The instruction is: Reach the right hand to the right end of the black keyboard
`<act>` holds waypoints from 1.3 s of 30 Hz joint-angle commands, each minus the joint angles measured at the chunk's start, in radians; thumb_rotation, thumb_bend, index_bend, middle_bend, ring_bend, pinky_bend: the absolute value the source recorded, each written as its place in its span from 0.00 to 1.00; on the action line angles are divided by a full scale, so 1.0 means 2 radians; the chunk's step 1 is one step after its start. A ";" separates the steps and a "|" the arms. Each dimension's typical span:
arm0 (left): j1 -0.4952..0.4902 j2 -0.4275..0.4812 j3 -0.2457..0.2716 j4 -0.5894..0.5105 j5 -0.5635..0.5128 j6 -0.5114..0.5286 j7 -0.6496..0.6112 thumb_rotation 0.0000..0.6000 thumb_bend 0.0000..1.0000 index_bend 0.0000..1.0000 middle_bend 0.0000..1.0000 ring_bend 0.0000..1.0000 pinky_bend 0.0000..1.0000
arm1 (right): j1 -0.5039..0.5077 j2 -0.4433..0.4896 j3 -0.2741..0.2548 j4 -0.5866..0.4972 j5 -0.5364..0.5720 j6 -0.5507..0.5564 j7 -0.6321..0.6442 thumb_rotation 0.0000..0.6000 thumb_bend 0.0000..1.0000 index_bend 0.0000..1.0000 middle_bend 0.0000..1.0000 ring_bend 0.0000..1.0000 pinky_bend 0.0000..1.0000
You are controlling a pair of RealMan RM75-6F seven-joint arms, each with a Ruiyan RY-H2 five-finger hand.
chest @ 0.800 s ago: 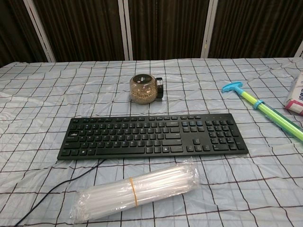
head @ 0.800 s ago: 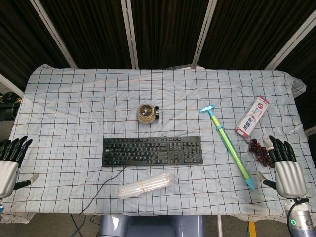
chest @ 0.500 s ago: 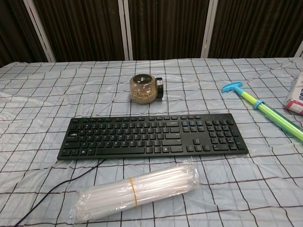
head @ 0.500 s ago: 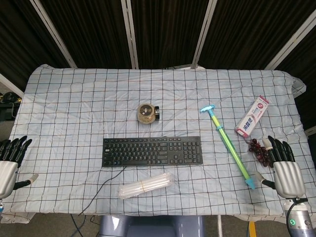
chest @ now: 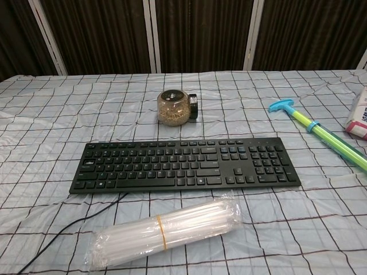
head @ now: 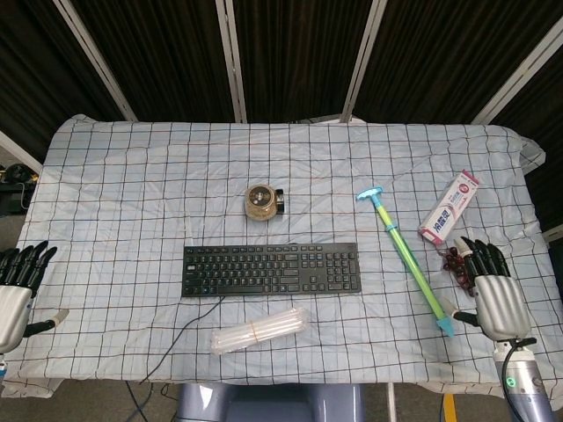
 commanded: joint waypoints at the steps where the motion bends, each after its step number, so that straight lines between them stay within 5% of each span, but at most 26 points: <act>1: 0.001 0.000 0.000 0.000 0.002 0.002 0.001 1.00 0.08 0.00 0.00 0.00 0.00 | 0.025 0.007 0.018 -0.029 0.028 -0.029 -0.031 1.00 0.16 0.01 0.55 0.51 0.52; 5: 0.002 -0.001 0.000 0.001 0.000 0.004 0.003 1.00 0.08 0.00 0.00 0.00 0.00 | 0.059 0.006 0.034 -0.069 0.094 -0.078 -0.085 1.00 0.19 0.03 0.78 0.73 0.65; 13: 0.002 -0.001 -0.001 0.001 -0.001 0.003 0.001 1.00 0.08 0.00 0.00 0.00 0.00 | 0.133 -0.054 0.047 -0.092 0.236 -0.118 -0.217 1.00 0.40 0.09 0.90 0.87 0.74; 24: 0.000 -0.001 -0.001 0.001 -0.002 0.000 -0.003 1.00 0.08 0.00 0.00 0.00 0.00 | 0.198 -0.125 0.044 -0.068 0.372 -0.112 -0.297 1.00 0.50 0.14 0.93 0.90 0.75; 39: -0.001 0.002 -0.001 0.002 -0.004 -0.004 -0.011 1.00 0.08 0.00 0.00 0.00 0.00 | 0.251 -0.180 0.045 -0.031 0.444 -0.109 -0.315 1.00 0.51 0.17 0.93 0.90 0.75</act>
